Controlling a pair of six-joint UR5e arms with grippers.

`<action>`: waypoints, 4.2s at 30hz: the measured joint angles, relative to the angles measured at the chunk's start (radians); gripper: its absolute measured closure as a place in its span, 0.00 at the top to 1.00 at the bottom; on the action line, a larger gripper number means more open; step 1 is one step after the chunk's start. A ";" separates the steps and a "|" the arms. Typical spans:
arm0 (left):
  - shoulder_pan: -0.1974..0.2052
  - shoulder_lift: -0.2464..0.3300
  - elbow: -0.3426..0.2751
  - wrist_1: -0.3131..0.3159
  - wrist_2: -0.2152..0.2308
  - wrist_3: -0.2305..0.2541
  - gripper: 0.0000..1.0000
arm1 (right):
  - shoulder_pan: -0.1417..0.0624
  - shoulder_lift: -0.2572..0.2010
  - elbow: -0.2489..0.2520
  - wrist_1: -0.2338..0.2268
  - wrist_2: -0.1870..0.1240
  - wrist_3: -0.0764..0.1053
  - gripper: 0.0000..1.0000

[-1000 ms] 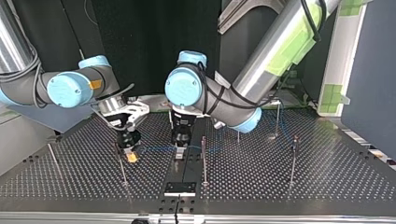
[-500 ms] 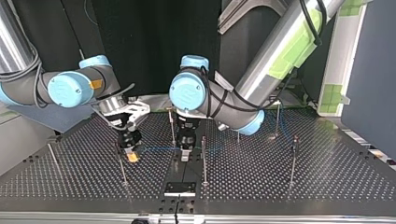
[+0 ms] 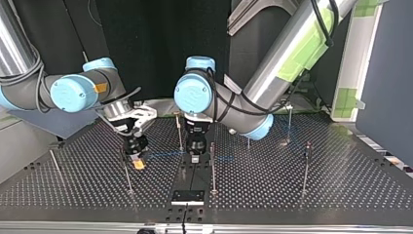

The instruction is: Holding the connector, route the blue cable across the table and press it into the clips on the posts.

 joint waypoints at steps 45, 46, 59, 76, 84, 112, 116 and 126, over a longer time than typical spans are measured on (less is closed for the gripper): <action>-0.019 -0.010 -0.314 0.227 0.017 0.000 0.00 | 0.002 0.001 0.189 -0.055 0.023 0.005 0.00; -0.019 -0.015 -0.322 0.230 0.023 0.000 0.00 | 0.001 0.002 0.200 -0.063 0.023 0.005 0.00; -0.026 -0.071 -0.339 0.279 0.090 0.000 0.00 | -0.006 0.004 0.336 -0.151 0.060 -0.021 0.00; -0.036 -0.147 -0.338 0.314 0.115 -0.007 0.00 | -0.020 0.077 0.383 -0.229 0.077 -0.013 0.00; -0.036 -0.149 -0.338 0.344 0.137 -0.022 0.00 | -0.050 0.083 0.383 -0.232 0.048 -0.007 0.00; 0.017 -0.263 -0.191 0.343 0.186 -0.057 0.00 | -0.108 0.118 0.362 -0.235 -0.002 -0.005 0.00; 0.052 -0.263 -0.186 0.342 0.216 -0.059 0.00 | -0.120 0.128 0.353 -0.237 -0.002 -0.002 0.00; 0.099 -0.263 -0.174 0.329 0.252 -0.058 0.00 | -0.135 0.167 0.310 -0.253 -0.018 0.001 0.00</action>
